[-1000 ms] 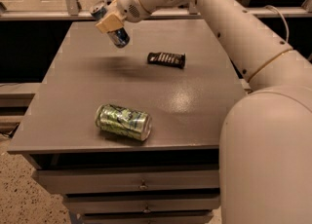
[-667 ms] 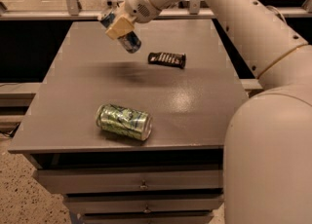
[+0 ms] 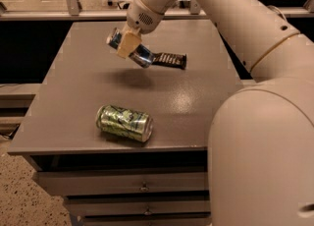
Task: Knock redbull can over
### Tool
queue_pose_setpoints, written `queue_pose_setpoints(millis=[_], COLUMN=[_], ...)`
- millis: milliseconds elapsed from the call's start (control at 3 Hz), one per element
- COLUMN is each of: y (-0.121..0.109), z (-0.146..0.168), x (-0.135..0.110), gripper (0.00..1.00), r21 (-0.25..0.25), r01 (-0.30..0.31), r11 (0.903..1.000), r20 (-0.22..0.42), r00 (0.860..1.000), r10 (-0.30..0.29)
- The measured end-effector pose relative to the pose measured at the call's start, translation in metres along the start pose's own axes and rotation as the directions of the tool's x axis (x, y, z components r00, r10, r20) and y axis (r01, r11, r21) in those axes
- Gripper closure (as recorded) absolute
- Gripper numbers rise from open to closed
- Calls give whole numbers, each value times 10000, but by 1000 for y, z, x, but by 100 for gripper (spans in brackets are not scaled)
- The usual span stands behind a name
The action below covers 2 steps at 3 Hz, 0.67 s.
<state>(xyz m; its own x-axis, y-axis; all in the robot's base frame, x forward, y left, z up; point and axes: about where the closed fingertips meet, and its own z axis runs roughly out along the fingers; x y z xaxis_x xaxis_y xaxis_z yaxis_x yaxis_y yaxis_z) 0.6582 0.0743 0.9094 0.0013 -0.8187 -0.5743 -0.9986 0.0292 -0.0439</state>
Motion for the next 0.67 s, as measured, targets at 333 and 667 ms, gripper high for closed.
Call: queue_pose_setpoints(millis=[333,667], y=[4,7], z=[13,40], x=[6,9], gripper=[100,79], r21=[-276,-599], r01=[-7,-217], r11=[9996,9980], r20=[-629,-1235], r00=[9980,9922], r10=[-10,141])
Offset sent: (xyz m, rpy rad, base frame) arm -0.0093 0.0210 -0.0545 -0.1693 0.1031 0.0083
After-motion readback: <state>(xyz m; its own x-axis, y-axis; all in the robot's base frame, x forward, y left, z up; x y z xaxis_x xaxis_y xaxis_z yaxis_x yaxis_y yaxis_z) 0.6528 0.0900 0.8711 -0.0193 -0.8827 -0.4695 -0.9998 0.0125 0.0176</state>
